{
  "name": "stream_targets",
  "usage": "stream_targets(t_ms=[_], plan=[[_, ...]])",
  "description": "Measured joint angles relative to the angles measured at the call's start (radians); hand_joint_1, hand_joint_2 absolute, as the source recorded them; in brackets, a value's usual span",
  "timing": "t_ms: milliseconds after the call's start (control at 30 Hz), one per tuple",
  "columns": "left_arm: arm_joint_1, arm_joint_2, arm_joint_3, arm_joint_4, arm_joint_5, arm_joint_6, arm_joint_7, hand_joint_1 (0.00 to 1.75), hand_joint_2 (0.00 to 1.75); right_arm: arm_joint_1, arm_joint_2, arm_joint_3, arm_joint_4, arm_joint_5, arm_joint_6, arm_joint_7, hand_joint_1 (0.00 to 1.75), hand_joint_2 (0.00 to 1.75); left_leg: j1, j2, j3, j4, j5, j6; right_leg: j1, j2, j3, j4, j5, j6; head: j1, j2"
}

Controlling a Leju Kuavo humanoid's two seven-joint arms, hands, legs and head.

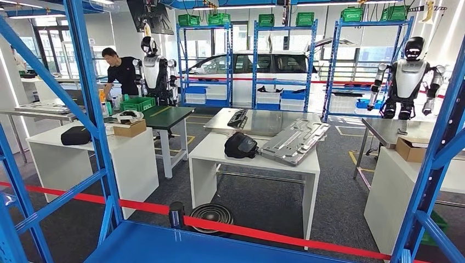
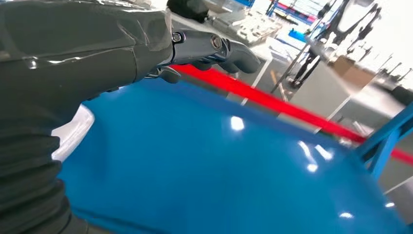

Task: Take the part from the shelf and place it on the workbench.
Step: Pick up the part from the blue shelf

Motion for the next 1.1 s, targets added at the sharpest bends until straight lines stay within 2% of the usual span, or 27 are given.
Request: stream_targets(t_ms=[33,133,167,233,300,333,367,400,467,500,533,633,700,733,800,833,867,900,967,1000,1033,1100], plan=[[0.017,0.014,-0.003,-0.009,-0.008,0.010,0.001,0.00,1.75,0.000,0.009,-0.005,-0.014,0.000,0.008,0.002,0.00,0.00,-0.002,0.000,-0.001,0.003,-0.002,-0.005,0.001,0.001,0.017,-0.031,0.008,-0.006,0.000,0.000],[0.085,0.056,-0.001,-0.046,-0.035,0.055,0.011,0.00,1.75,0.004,0.039,-0.020,-0.060,0.000,0.035,0.004,0.00,0.00,0.000,0.001,-0.001,0.005,-0.006,-0.019,0.003,0.003,0.023,-0.040,0.012,-0.029,-0.002,0.000],[0.115,0.069,0.006,-0.062,-0.049,0.075,0.017,0.00,1.75,0.005,0.047,-0.023,-0.075,0.000,0.041,0.004,0.00,0.00,0.002,0.000,-0.007,0.018,-0.017,-0.024,0.002,0.004,0.024,-0.041,0.012,-0.035,-0.003,0.000],[0.183,0.091,0.034,-0.096,-0.091,0.115,0.033,0.00,1.75,0.007,0.063,-0.030,-0.100,0.000,0.048,0.004,0.00,0.00,0.006,0.000,-0.046,0.101,-0.068,-0.035,-0.002,0.005,0.026,-0.043,0.013,-0.045,-0.006,0.000],[0.258,0.101,0.074,-0.130,-0.150,0.151,0.053,0.00,1.75,0.009,0.076,-0.036,-0.118,0.000,0.052,0.004,0.00,0.00,0.009,0.000,-0.111,0.239,-0.130,-0.042,0.000,0.005,0.026,-0.042,0.011,-0.051,-0.008,0.000],[0.298,0.102,0.097,-0.147,-0.182,0.165,0.064,0.00,1.75,0.010,0.081,-0.038,-0.127,0.000,0.055,0.004,0.00,0.00,0.010,0.000,-0.136,0.289,-0.145,-0.043,0.001,0.006,0.026,-0.042,0.011,-0.051,-0.009,0.000],[0.337,0.103,0.122,-0.165,-0.216,0.179,0.076,0.00,1.75,0.011,0.087,-0.041,-0.135,0.000,0.057,0.004,0.00,0.00,0.011,0.000,-0.144,0.302,-0.141,-0.042,0.003,0.006,0.026,-0.042,0.010,-0.052,-0.009,0.000],[0.374,0.103,0.148,-0.185,-0.251,0.192,0.088,0.00,1.75,0.011,0.093,-0.042,-0.144,0.000,0.059,0.004,0.00,0.00,0.012,0.000,-0.131,0.274,-0.119,-0.041,0.004,0.007,0.027,-0.042,0.010,-0.052,-0.009,0.000],[0.433,0.102,0.202,-0.226,-0.323,0.215,0.113,0.00,1.75,0.011,0.104,-0.044,-0.159,0.000,0.063,0.004,0.00,0.00,0.011,0.001,-0.058,0.130,-0.055,-0.033,0.006,0.008,0.030,-0.042,0.009,-0.051,-0.010,0.000],[0.456,0.102,0.227,-0.246,-0.357,0.224,0.123,0.00,1.75,0.011,0.109,-0.044,-0.167,0.000,0.066,0.004,0.00,0.00,0.009,0.001,-0.024,0.066,-0.034,-0.028,0.009,0.008,0.030,-0.042,0.008,-0.049,-0.010,0.000],[0.475,0.102,0.249,-0.264,-0.385,0.231,0.132,0.00,1.75,0.011,0.113,-0.044,-0.174,0.000,0.070,0.003,0.00,0.00,0.006,0.001,-0.003,0.024,-0.024,-0.025,0.011,0.008,0.030,-0.042,0.007,-0.047,-0.010,0.000],[0.519,0.101,0.304,-0.304,-0.423,0.238,0.144,0.00,1.75,0.011,0.122,-0.045,-0.195,0.000,0.077,0.002,0.00,0.00,0.003,0.000,0.008,0.003,-0.019,-0.013,0.012,0.006,0.030,-0.045,0.006,-0.034,-0.009,0.000],[0.537,0.099,0.325,-0.324,-0.427,0.237,0.144,0.00,1.75,0.011,0.126,-0.045,-0.205,0.000,0.079,0.001,0.00,0.00,0.006,0.001,0.015,-0.009,-0.010,0.000,0.013,0.004,0.017,-0.014,-0.014,-0.029,-0.008,0.000],[0.542,0.098,0.332,-0.331,-0.427,0.237,0.144,0.00,1.75,0.011,0.127,-0.045,-0.209,0.000,0.079,0.001,0.00,0.00,0.008,0.001,0.018,-0.014,-0.006,0.006,0.013,0.004,-0.003,0.031,-0.038,-0.030,-0.007,0.000],[0.552,0.095,0.341,-0.339,-0.427,0.237,0.144,0.00,1.75,0.011,0.128,-0.045,-0.213,0.000,0.079,0.001,0.00,0.00,0.005,0.001,0.016,-0.015,-0.003,0.010,0.012,0.004,-0.066,0.167,-0.099,-0.033,-0.005,0.000],[0.556,0.094,0.344,-0.340,-0.427,0.237,0.144,0.00,1.75,0.011,0.129,-0.045,-0.214,0.000,0.079,0.001,0.00,0.00,0.004,0.001,0.015,-0.014,-0.003,0.011,0.011,0.003,-0.091,0.223,-0.118,-0.031,-0.005,0.000],[0.561,0.093,0.346,-0.341,-0.427,0.237,0.144,0.00,1.75,0.012,0.129,-0.045,-0.215,0.000,0.079,0.001,0.00,0.00,0.003,0.001,0.015,-0.014,-0.003,0.011,0.010,0.003,-0.100,0.246,-0.122,-0.026,-0.004,0.000],[0.564,0.092,0.349,-0.341,-0.427,0.237,0.144,0.00,1.75,0.012,0.129,-0.045,-0.216,0.000,0.079,0.001,0.00,0.00,0.003,0.000,0.016,-0.013,-0.003,0.011,0.010,0.003,-0.087,0.223,-0.109,-0.020,-0.004,0.000],[0.567,0.090,0.353,-0.343,-0.427,0.237,0.144,0.00,1.75,0.012,0.129,-0.046,-0.218,0.001,0.079,0.001,0.00,0.00,0.002,-0.002,0.017,-0.010,-0.004,0.009,0.009,0.002,-0.012,0.078,-0.055,-0.010,-0.003,0.000],[0.568,0.089,0.355,-0.345,-0.427,0.237,0.145,0.00,1.75,0.011,0.129,-0.046,-0.220,0.001,0.079,0.001,0.00,0.00,0.000,-0.003,0.017,-0.007,-0.006,0.006,0.011,0.002,0.023,0.008,-0.032,-0.012,-0.003,0.000],[0.568,0.088,0.356,-0.347,-0.432,0.238,0.146,0.00,1.75,0.010,0.129,-0.046,-0.222,0.001,0.080,0.001,0.00,0.00,-0.002,-0.003,0.017,-0.005,-0.008,0.002,0.012,0.002,0.045,-0.036,-0.017,-0.017,-0.003,0.000],[0.571,0.086,0.360,-0.350,-0.464,0.241,0.157,0.00,1.75,0.010,0.130,-0.046,-0.226,0.002,0.080,-0.001,0.00,0.00,-0.004,-0.004,0.017,-0.003,-0.010,-0.007,0.017,0.002,0.054,-0.055,-0.009,-0.031,-0.003,0.000]])
